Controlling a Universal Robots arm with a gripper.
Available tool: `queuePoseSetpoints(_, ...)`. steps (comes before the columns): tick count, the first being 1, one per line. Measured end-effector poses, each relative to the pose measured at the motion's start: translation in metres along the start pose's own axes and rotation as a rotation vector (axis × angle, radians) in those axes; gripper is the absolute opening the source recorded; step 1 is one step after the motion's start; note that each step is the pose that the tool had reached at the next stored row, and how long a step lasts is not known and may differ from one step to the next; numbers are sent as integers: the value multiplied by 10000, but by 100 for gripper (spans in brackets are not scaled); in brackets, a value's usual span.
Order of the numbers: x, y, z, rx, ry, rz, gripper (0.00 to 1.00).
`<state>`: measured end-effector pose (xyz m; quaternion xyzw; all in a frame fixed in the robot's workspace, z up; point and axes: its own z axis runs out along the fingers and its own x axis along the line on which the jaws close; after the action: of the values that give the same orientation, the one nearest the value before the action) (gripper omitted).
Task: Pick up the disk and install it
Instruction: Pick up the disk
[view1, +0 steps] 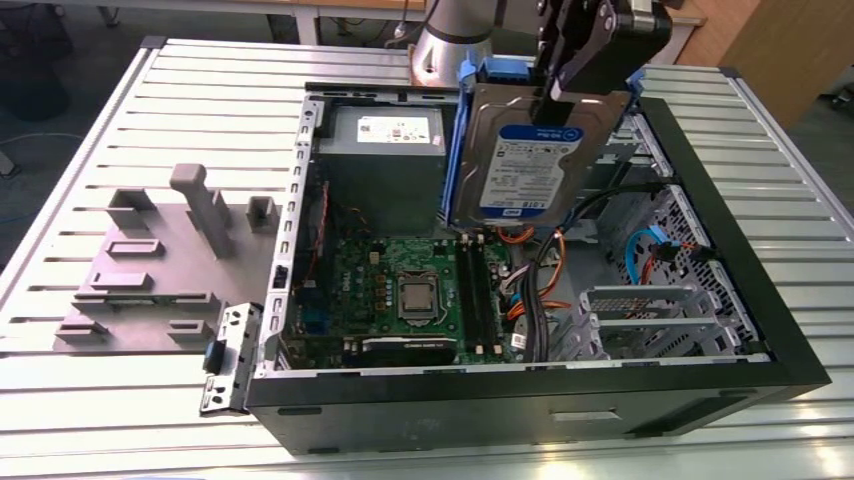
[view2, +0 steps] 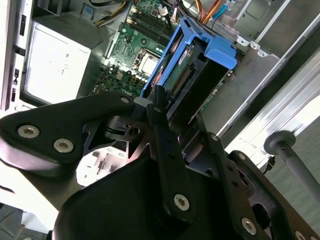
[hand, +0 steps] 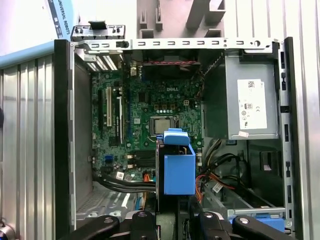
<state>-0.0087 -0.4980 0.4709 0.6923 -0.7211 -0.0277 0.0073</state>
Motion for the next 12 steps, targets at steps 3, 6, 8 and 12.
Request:
queuePoseSetpoints(3,46,-5,3,0,-1,0,35)
queuePoseSetpoints(6,93,-11,6,0,-2,0,35)
queuePoseSetpoints(8,121,-15,7,0,-1,0,35)
queuePoseSetpoints(12,167,-19,9,0,-1,0,35)
